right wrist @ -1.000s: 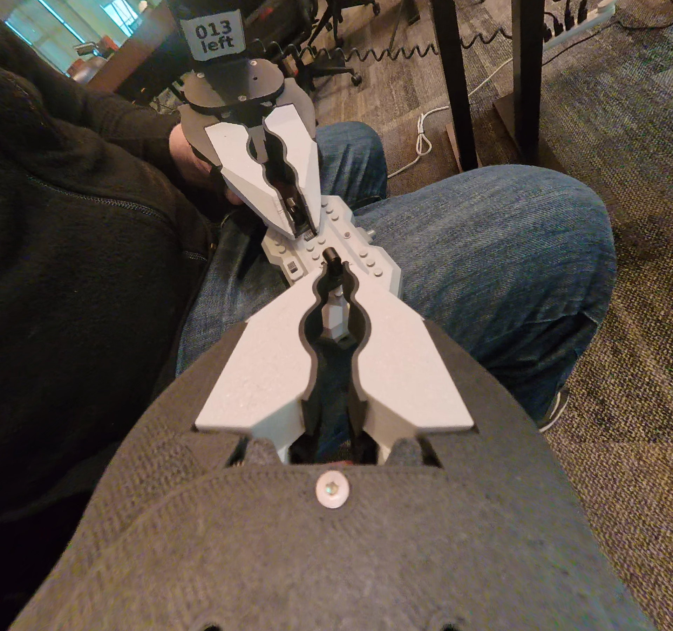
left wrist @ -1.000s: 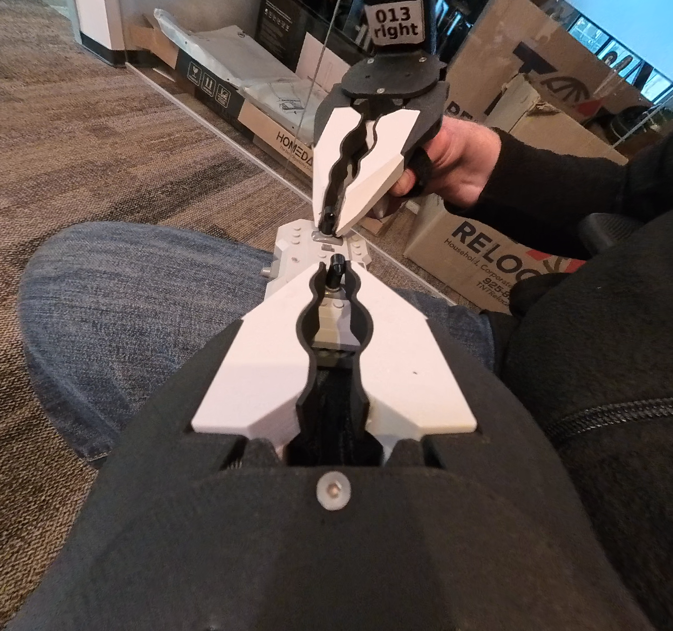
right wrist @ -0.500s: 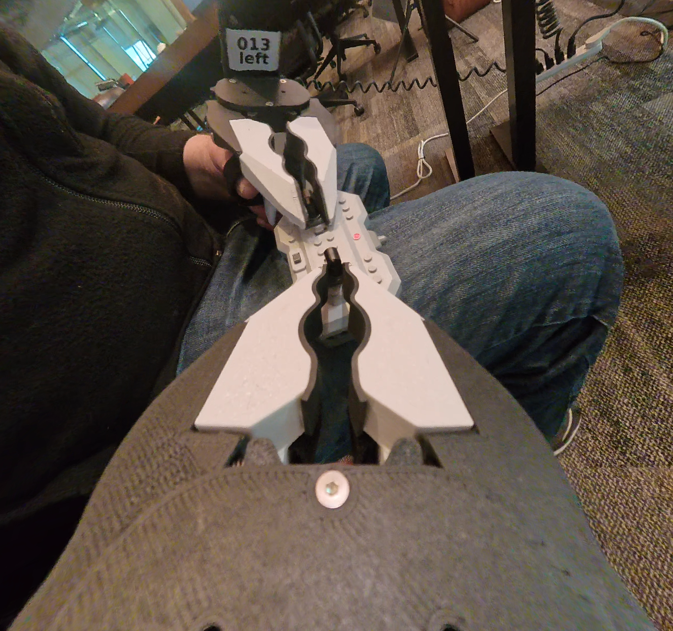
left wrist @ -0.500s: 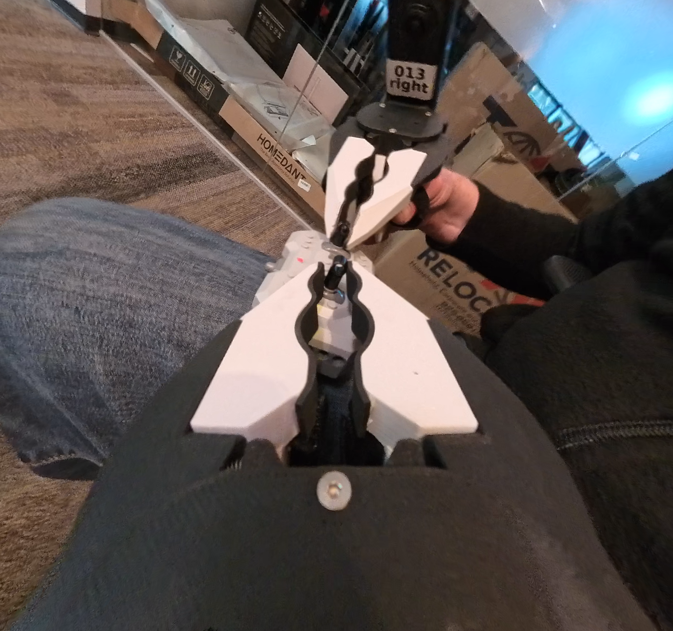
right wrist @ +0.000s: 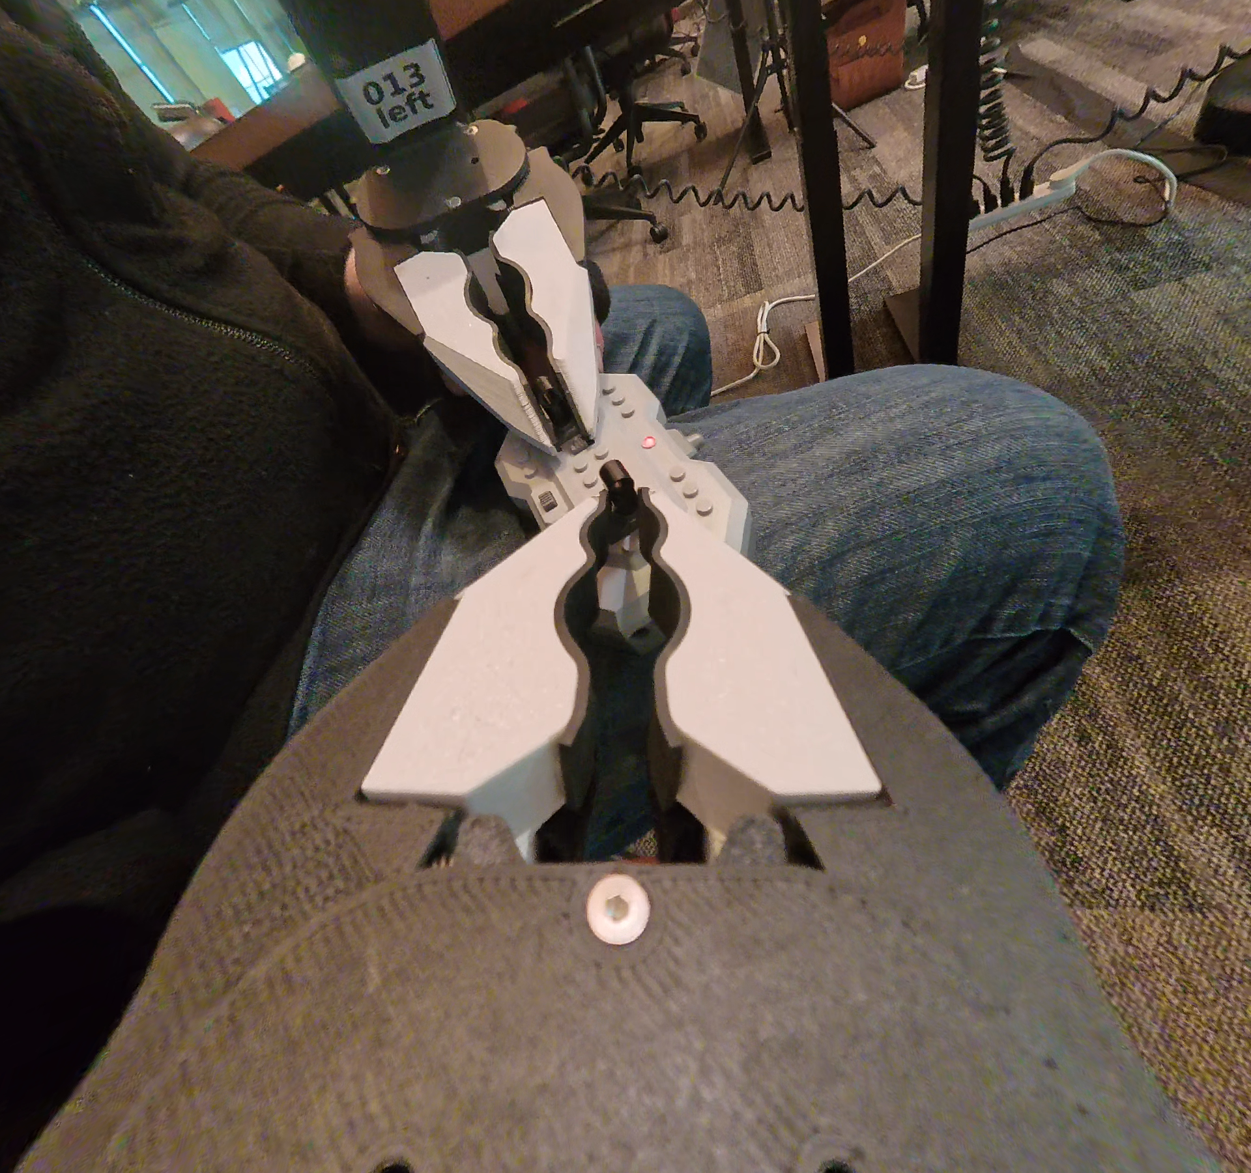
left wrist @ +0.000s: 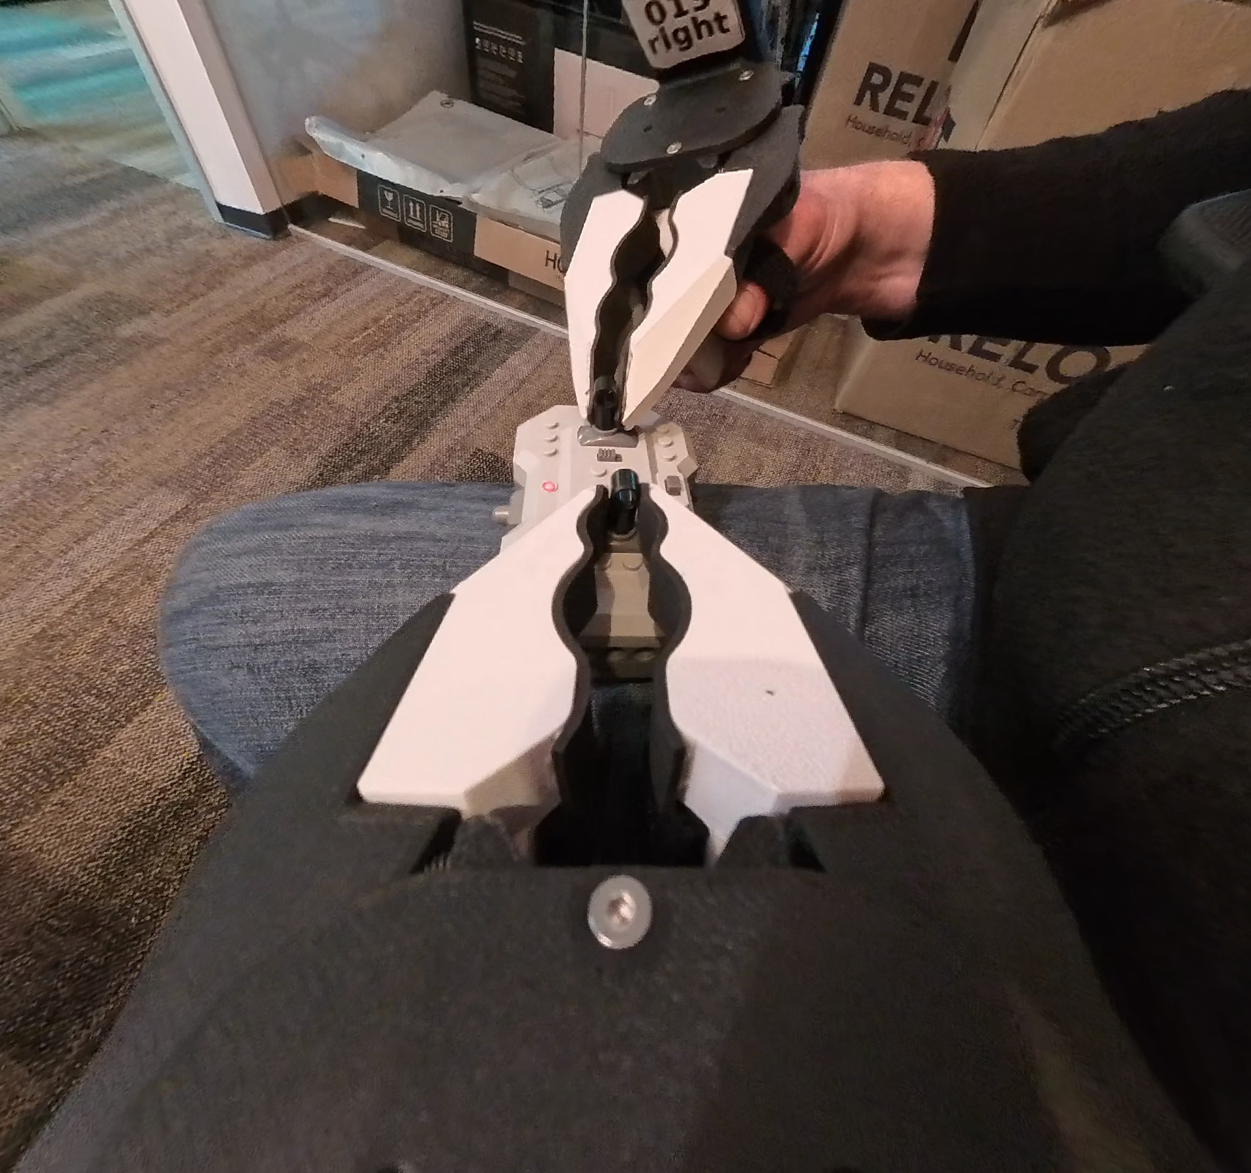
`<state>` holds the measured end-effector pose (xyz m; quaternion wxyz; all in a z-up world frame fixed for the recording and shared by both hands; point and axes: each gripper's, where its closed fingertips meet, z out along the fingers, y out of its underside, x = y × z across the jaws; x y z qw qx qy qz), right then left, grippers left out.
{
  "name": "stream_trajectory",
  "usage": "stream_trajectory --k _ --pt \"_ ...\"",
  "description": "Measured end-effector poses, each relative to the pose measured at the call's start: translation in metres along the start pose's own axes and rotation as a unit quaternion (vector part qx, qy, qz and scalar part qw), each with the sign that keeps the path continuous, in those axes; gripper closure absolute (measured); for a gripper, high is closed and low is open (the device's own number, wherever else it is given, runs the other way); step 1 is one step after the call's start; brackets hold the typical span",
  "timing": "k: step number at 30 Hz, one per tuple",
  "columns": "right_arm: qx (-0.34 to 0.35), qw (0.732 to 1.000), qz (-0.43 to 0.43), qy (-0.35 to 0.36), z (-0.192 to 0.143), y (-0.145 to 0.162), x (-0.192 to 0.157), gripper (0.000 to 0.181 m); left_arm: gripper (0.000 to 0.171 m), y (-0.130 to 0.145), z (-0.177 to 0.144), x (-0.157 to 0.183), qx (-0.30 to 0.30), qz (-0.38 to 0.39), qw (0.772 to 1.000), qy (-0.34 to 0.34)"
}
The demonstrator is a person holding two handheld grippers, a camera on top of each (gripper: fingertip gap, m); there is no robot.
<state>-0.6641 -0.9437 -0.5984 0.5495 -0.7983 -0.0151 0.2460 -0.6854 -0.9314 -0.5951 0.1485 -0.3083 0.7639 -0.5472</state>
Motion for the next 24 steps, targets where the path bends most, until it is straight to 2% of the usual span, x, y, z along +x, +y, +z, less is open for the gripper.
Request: stream_trajectory --k 3,7,13,15,24 --pt "0.001 1.0 -0.025 0.012 -0.0003 0.0003 -0.0002 0.175 0.166 -0.0003 0.0 -0.0016 -0.003 0.002 1.0 -0.003" --pt "-0.003 0.997 -0.063 0.032 -0.001 0.0024 -0.0008 0.176 0.159 -0.0017 0.0005 0.0001 0.006 -0.031 0.999 0.012" --pt "-0.021 0.986 -0.153 0.066 -0.0024 0.0057 -0.0047 0.176 0.164 -0.0015 0.0027 0.003 -0.003 0.0 1.0 0.002" --pt "-0.023 0.98 -0.181 0.077 -0.0023 0.0065 -0.0059 0.176 0.164 -0.0002 0.0028 0.0038 -0.009 0.031 0.999 -0.006" --pt "-0.025 0.977 -0.194 0.085 -0.0006 0.0059 -0.0063 0.176 0.165 0.0022 0.0017 0.0034 -0.01 0.05 0.999 -0.013"
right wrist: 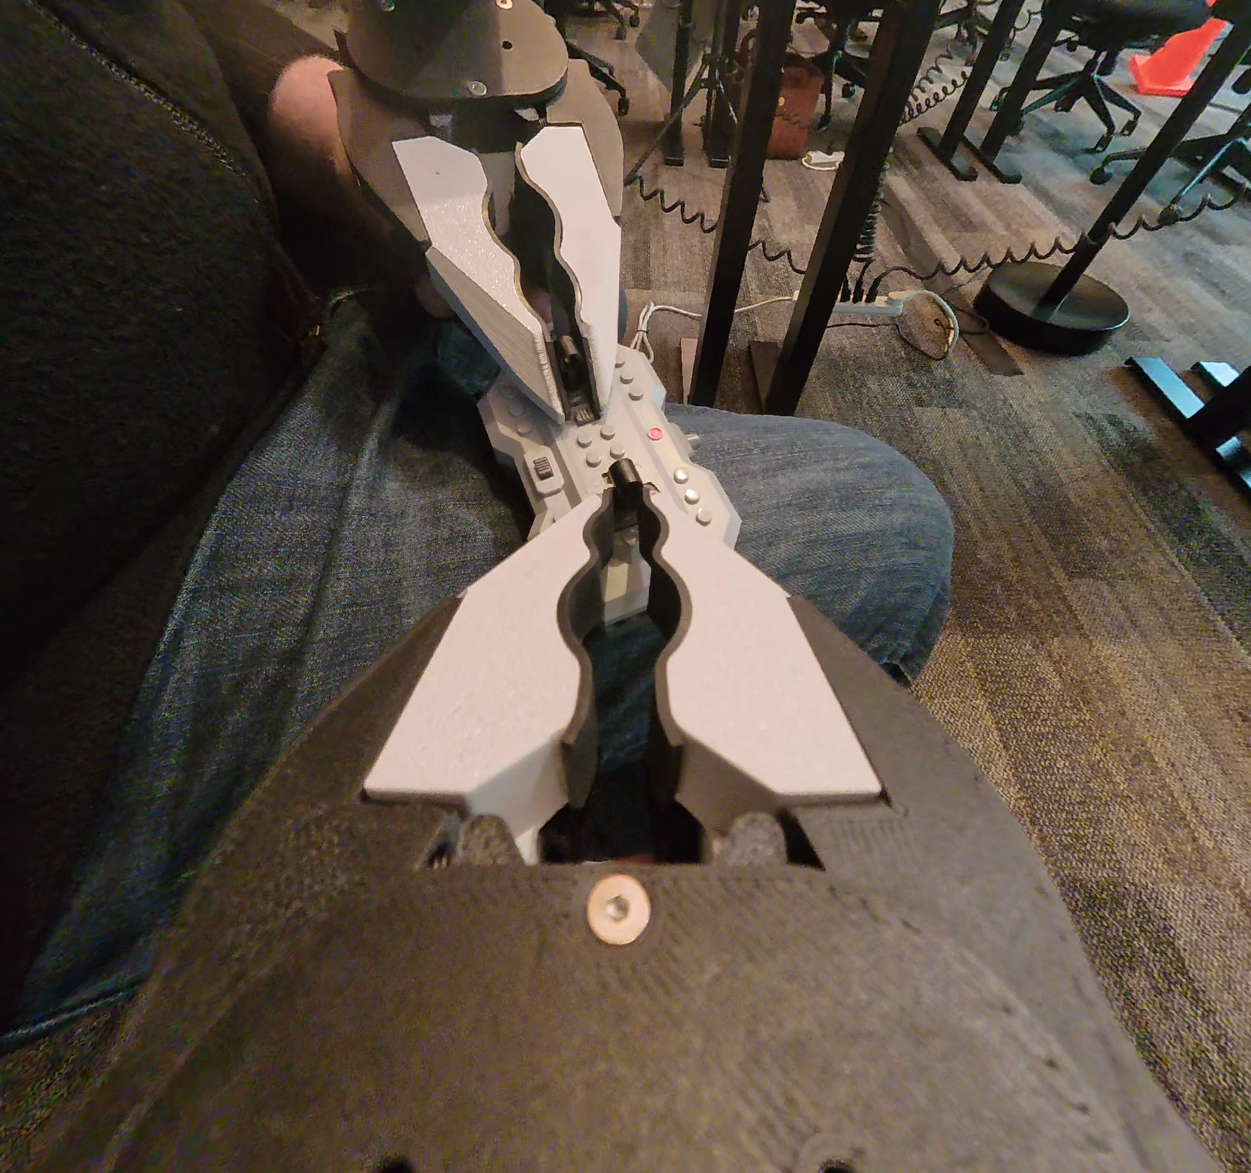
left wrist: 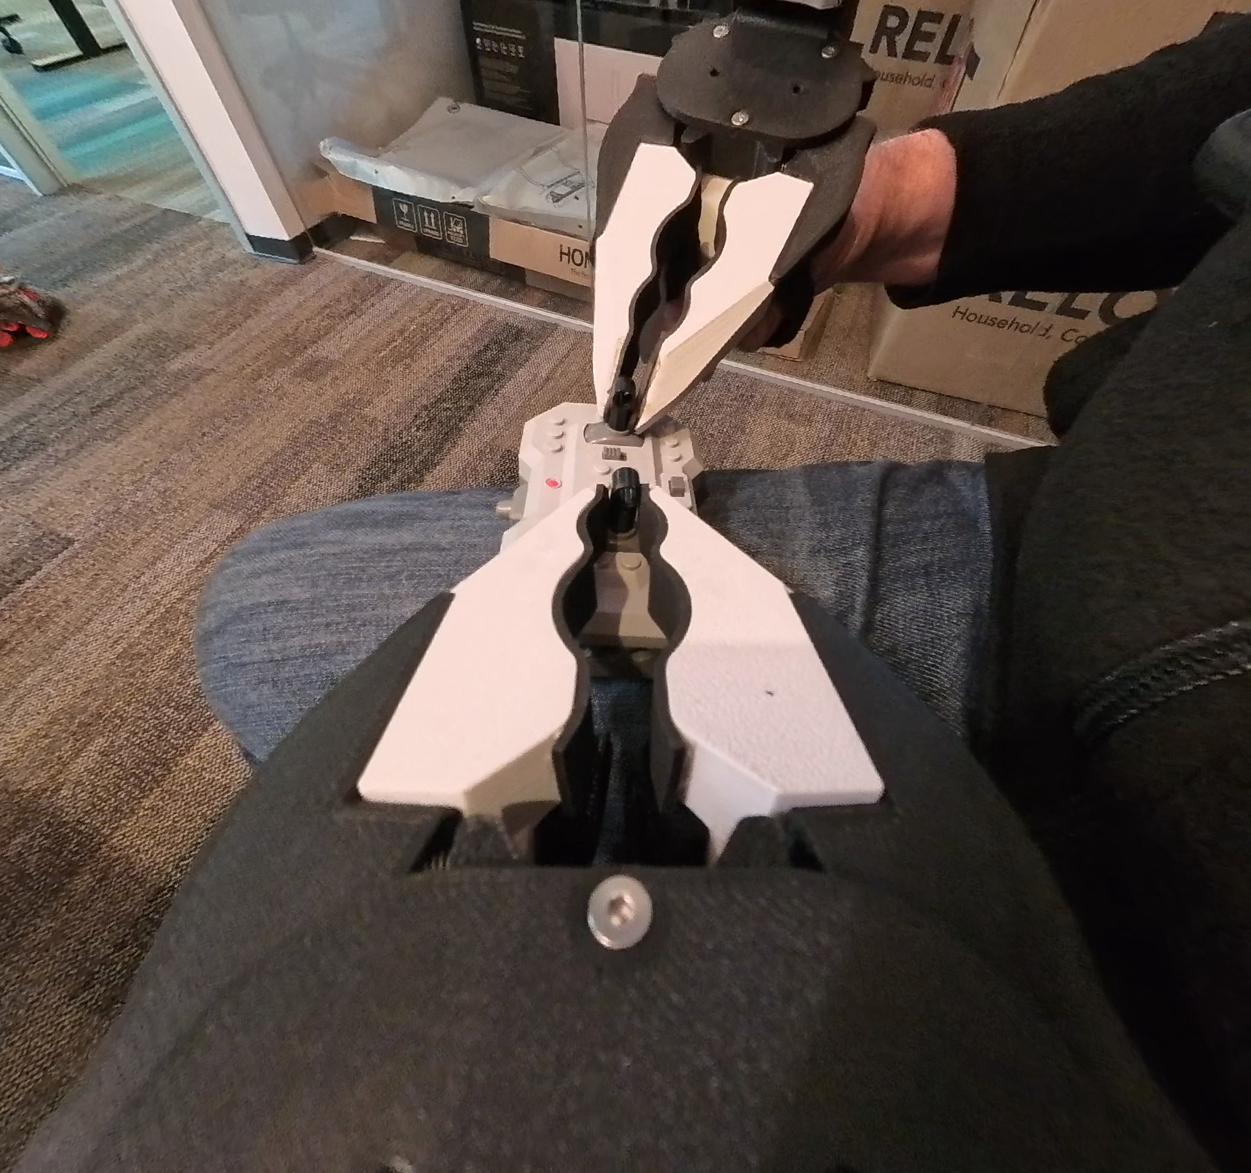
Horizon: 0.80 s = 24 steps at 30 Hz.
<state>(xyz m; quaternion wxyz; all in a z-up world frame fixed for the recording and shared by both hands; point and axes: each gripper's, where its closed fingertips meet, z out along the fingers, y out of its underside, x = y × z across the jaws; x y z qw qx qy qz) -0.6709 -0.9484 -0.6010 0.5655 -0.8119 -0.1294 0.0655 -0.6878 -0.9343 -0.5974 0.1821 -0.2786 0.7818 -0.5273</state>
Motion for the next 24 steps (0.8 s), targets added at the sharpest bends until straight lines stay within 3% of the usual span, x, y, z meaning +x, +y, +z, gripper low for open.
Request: stream_trajectory --k 20,24 --pt "0.003 1.0 0.024 -0.01 -0.0004 -0.0018 0.0007 0.176 0.164 -0.0012 -0.0015 0.0008 0.006 -0.02 1.0 0.009" --pt "0.018 0.993 0.111 -0.037 0.0 -0.0021 0.0045 0.176 0.164 -0.0032 -0.0013 -0.005 0.009 -0.1 0.995 0.024"
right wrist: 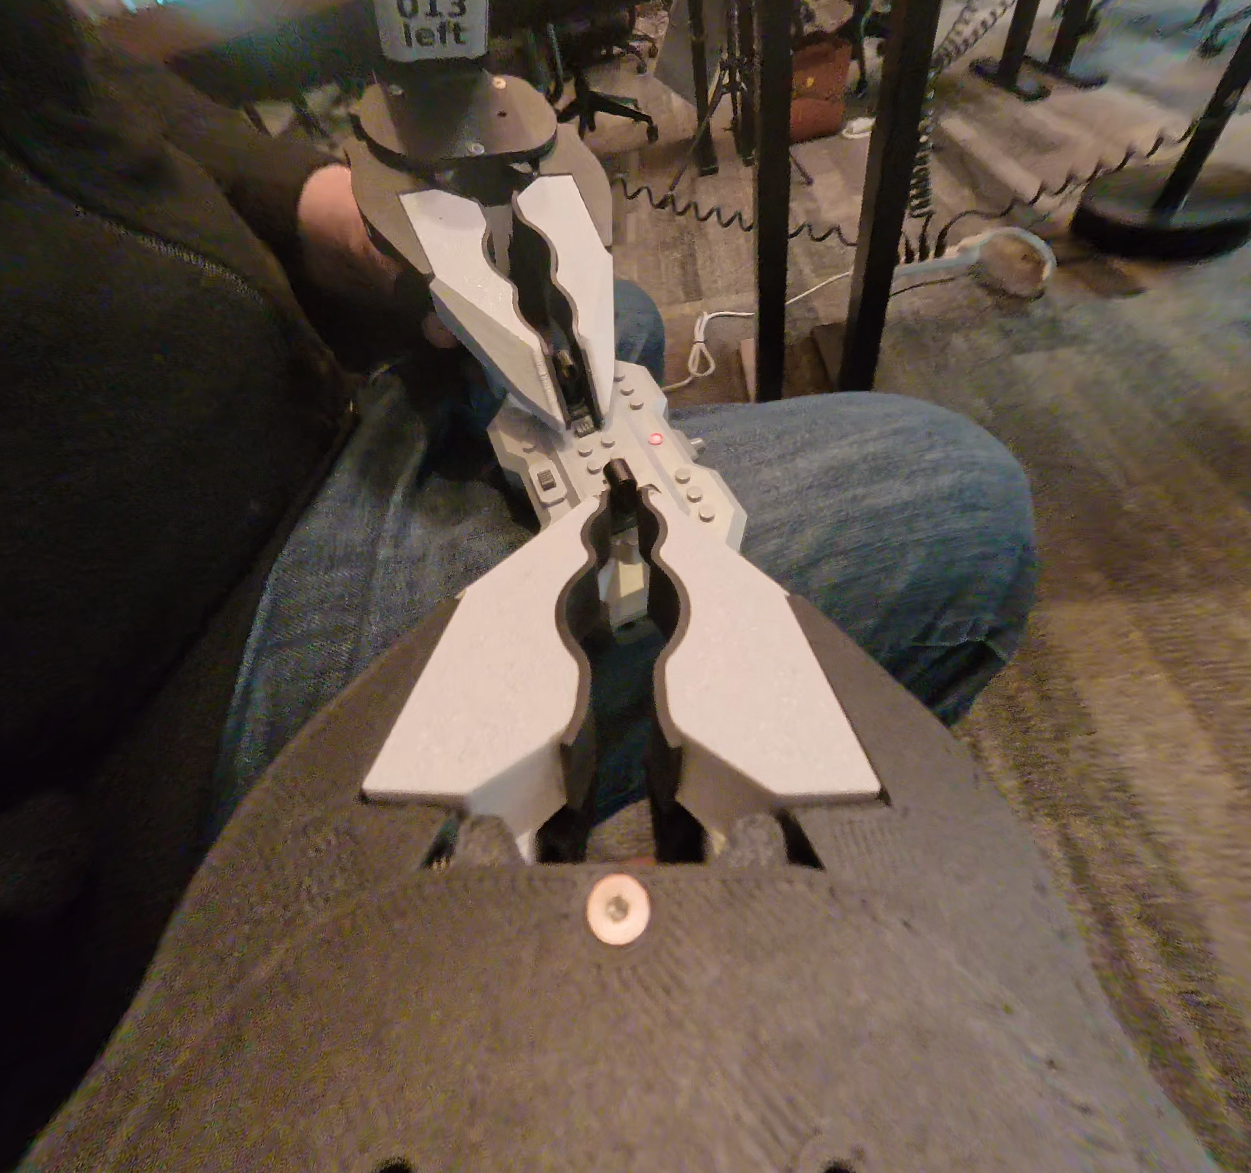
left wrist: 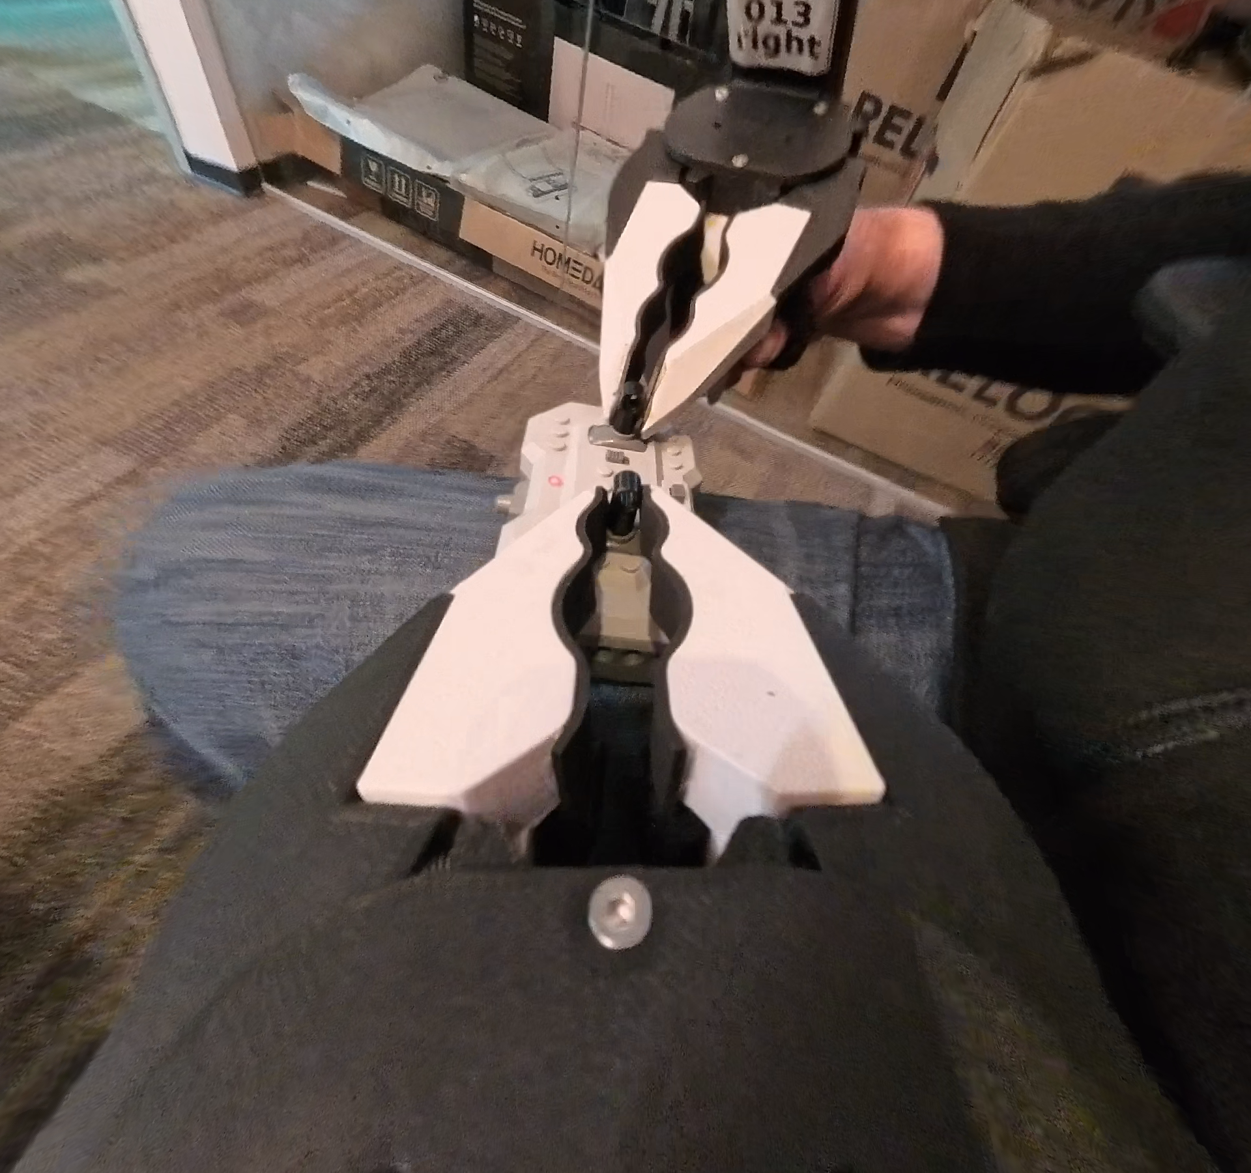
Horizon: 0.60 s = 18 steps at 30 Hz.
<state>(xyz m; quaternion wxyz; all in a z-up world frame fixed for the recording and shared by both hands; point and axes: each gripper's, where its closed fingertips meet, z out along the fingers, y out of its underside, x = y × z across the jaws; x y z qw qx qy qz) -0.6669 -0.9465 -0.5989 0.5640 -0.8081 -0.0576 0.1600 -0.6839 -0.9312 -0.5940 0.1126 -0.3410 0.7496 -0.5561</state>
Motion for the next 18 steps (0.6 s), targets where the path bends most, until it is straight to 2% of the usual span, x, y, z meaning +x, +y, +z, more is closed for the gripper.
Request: stream_trajectory --k 6,9,13,16,18 --pt "-0.009 0.993 0.114 -0.034 0.001 0.002 0.008 0.176 0.164 -0.004 0.003 -0.01 0.0 -0.142 0.99 0.029" --pt "-0.014 0.989 0.142 -0.046 0.0 0.002 0.009 0.176 0.164 -0.003 0.003 -0.011 -0.002 -0.152 0.988 0.032" --pt "-0.012 0.989 0.137 -0.047 0.001 0.001 0.009 0.176 0.163 -0.003 0.002 -0.01 0.0 -0.152 0.988 0.035" --pt "-0.009 0.993 0.112 -0.042 0.0 0.0 0.006 0.176 0.16 -0.005 0.0 -0.003 0.003 -0.12 0.992 0.041" --pt "-0.018 0.998 0.059 -0.025 0.0 0.001 0.004 0.176 0.153 -0.006 -0.001 0.003 0.009 -0.108 0.993 0.052"
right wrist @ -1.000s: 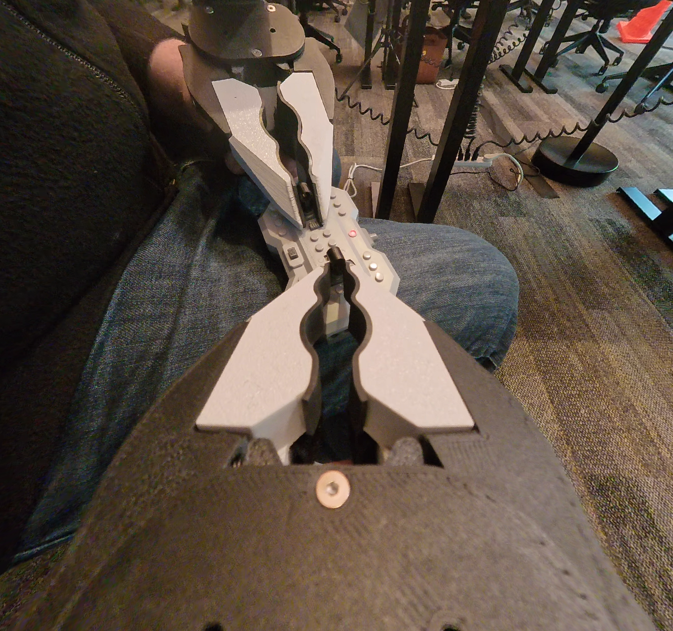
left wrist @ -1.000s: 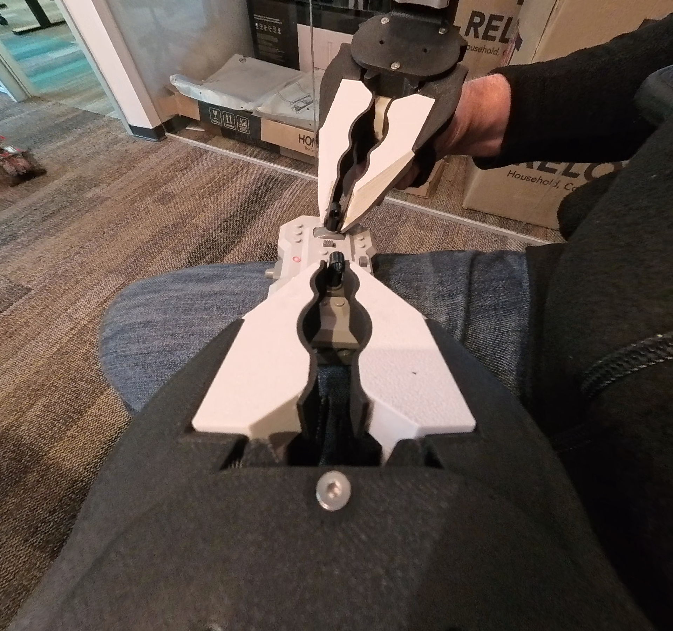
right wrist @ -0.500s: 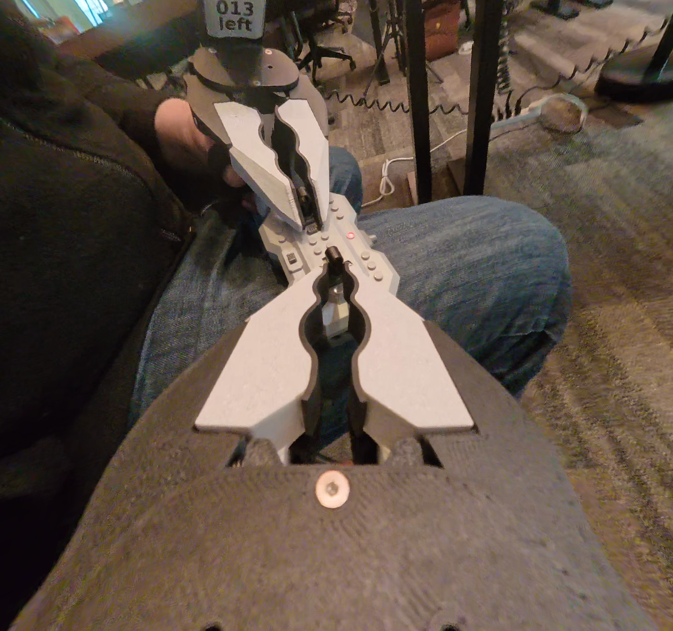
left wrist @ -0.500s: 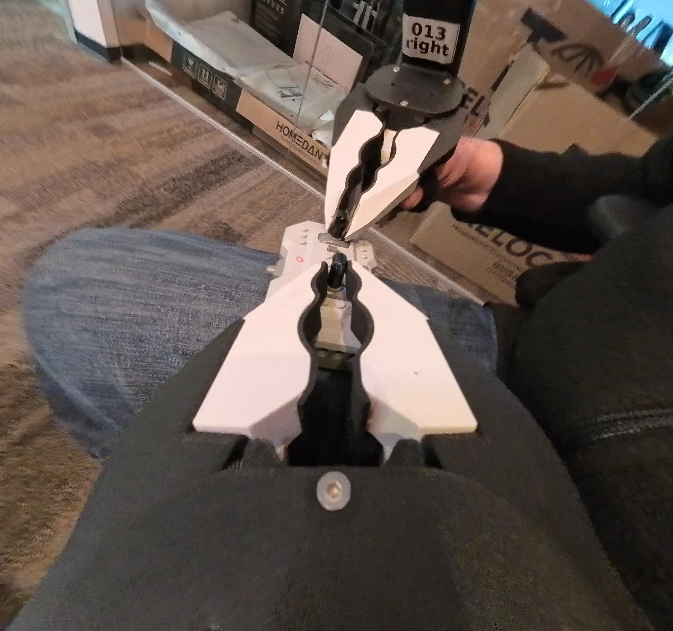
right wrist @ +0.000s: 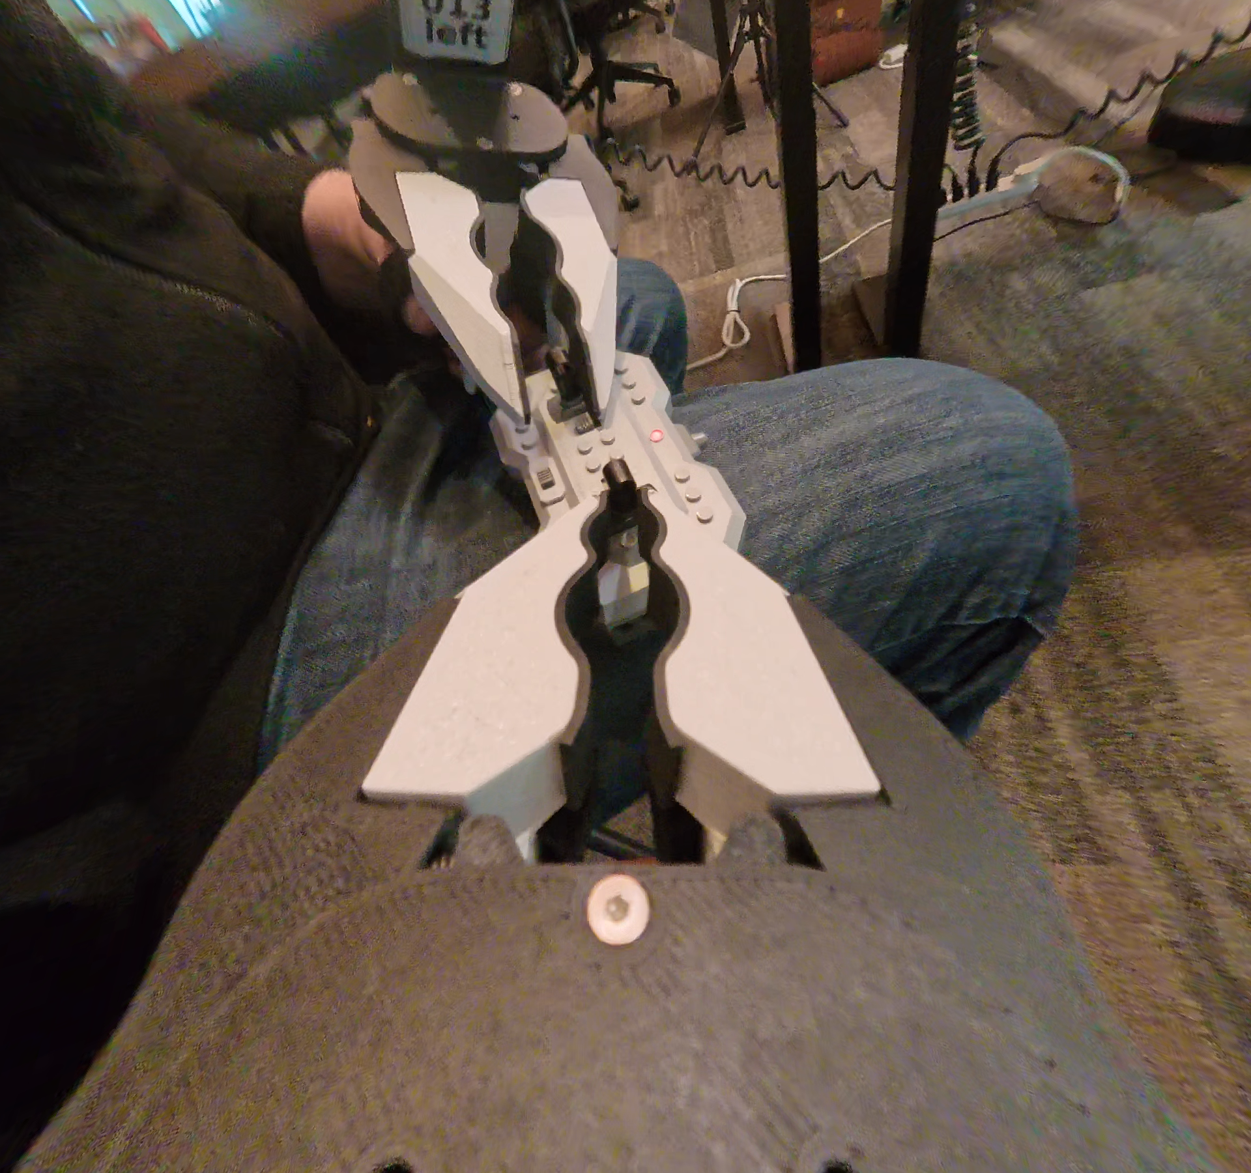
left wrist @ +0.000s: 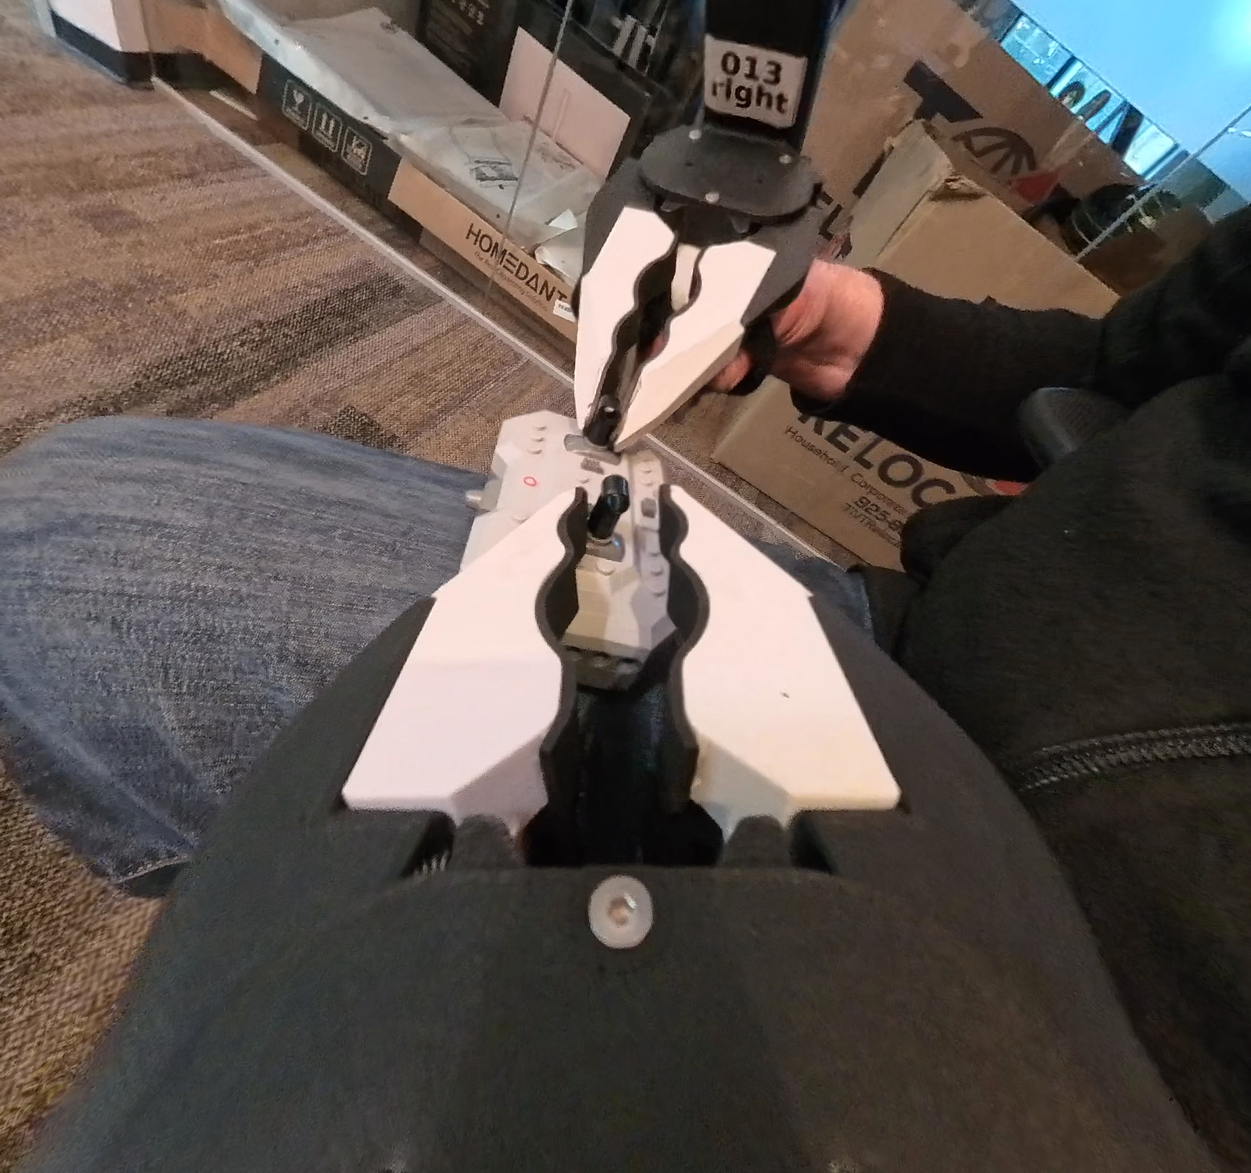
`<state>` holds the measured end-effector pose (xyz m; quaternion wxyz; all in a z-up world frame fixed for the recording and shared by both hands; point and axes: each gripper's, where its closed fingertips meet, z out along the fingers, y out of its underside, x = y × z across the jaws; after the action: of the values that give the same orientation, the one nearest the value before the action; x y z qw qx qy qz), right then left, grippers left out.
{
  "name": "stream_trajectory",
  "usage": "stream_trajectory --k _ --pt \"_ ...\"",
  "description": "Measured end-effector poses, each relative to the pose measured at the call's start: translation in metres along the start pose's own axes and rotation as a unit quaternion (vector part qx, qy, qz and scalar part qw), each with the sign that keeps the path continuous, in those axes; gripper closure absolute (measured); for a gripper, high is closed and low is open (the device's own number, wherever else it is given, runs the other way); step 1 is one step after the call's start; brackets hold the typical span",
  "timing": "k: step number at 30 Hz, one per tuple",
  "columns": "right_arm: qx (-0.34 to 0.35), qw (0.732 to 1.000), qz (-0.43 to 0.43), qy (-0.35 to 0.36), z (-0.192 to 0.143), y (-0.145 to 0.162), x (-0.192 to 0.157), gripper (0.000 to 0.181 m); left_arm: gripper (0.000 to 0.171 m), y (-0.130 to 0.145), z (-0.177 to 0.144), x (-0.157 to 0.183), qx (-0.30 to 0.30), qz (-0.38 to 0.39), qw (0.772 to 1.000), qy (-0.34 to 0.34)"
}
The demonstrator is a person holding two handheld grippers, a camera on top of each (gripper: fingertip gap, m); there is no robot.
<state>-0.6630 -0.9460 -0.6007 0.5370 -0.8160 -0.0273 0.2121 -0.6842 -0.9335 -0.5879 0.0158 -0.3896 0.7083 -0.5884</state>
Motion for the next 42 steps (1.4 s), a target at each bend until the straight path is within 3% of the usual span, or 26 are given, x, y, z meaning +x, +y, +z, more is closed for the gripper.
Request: stream_trajectory --k 9,31,35,39,42 --pt "-0.033 0.995 0.084 -0.047 0.001 0.0 0.005 0.176 0.155 0.001 0.002 -0.004 -0.003 0.016 1.0 -0.018" --pt "0.007 0.999 0.036 -0.034 -0.002 -0.002 -0.001 0.175 0.163 0.0 0.003 -0.008 0.002 0.002 1.0 -0.022" --pt "0.006 0.999 -0.031 -0.01 -0.002 0.001 -0.006 0.175 0.163 0.003 0.004 -0.005 -0.011 0.08 0.996 -0.047" --pt "0.014 0.999 -0.029 -0.003 -0.004 0.003 -0.006 0.175 0.164 0.004 0.005 0.0 -0.015 0.129 0.99 -0.053" --pt "0.017 0.999 -0.028 -0.004 -0.002 0.003 -0.007 0.175 0.166 0.008 0.005 0.001 -0.029 0.218 0.972 -0.081"
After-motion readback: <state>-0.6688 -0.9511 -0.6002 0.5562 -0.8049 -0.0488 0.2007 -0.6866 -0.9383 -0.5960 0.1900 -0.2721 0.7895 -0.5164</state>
